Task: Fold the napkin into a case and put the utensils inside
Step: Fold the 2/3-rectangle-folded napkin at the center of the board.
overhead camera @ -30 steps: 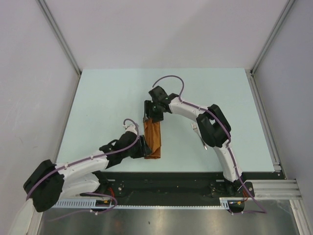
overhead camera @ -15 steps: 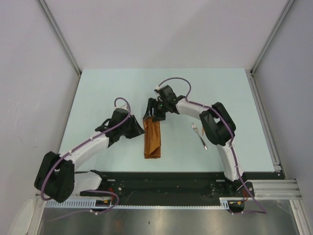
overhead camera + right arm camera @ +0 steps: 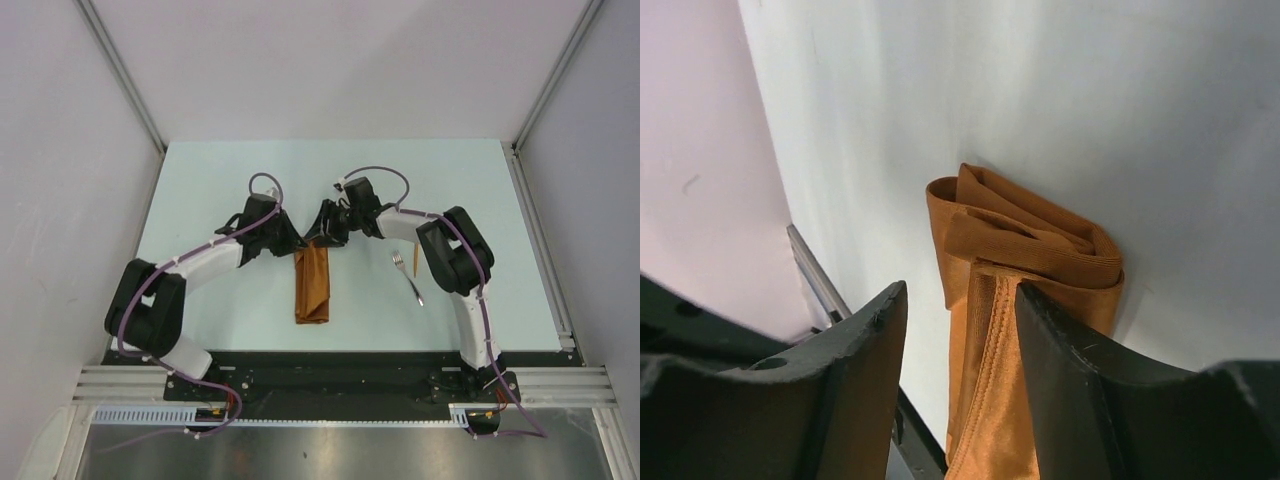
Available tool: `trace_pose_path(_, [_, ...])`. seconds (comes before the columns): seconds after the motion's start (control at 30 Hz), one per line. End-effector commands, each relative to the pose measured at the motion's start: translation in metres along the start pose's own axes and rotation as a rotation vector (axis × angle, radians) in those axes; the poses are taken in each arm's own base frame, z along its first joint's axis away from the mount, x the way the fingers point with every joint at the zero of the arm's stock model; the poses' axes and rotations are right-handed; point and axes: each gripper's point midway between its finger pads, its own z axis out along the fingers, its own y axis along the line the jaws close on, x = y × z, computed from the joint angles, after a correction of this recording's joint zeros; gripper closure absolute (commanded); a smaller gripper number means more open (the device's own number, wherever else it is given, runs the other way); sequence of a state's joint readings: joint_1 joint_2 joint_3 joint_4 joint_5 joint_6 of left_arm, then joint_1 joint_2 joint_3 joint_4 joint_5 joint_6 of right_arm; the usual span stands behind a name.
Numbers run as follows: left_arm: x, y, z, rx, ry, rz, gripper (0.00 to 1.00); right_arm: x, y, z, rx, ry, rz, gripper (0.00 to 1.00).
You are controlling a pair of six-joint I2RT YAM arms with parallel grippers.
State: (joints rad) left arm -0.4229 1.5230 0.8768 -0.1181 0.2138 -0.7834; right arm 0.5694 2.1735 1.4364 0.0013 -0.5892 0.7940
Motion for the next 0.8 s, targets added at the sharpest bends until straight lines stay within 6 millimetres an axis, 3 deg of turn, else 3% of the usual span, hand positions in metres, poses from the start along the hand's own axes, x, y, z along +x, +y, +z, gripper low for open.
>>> trace_pose_path(0.0, [-0.028,-0.01,0.011,0.0,-0.042,0.045,0.9,-0.016,0.038,-0.02,-0.125,-0.046,-0.048,0.48])
trace_pose_path(0.3, [-0.046,-0.003,0.026,-0.073,-0.07,0.102,0.81,-0.022,0.034,-0.027,-0.121,-0.068,-0.025,0.49])
trace_pose_path(0.37, [-0.047,-0.003,0.028,-0.079,-0.071,0.115,0.77,-0.022,0.034,-0.026,-0.118,-0.067,-0.016,0.55])
trace_pose_path(0.77, [-0.041,0.005,0.035,-0.112,-0.049,0.137,0.72,-0.02,0.021,-0.024,-0.066,-0.073,-0.038,0.64])
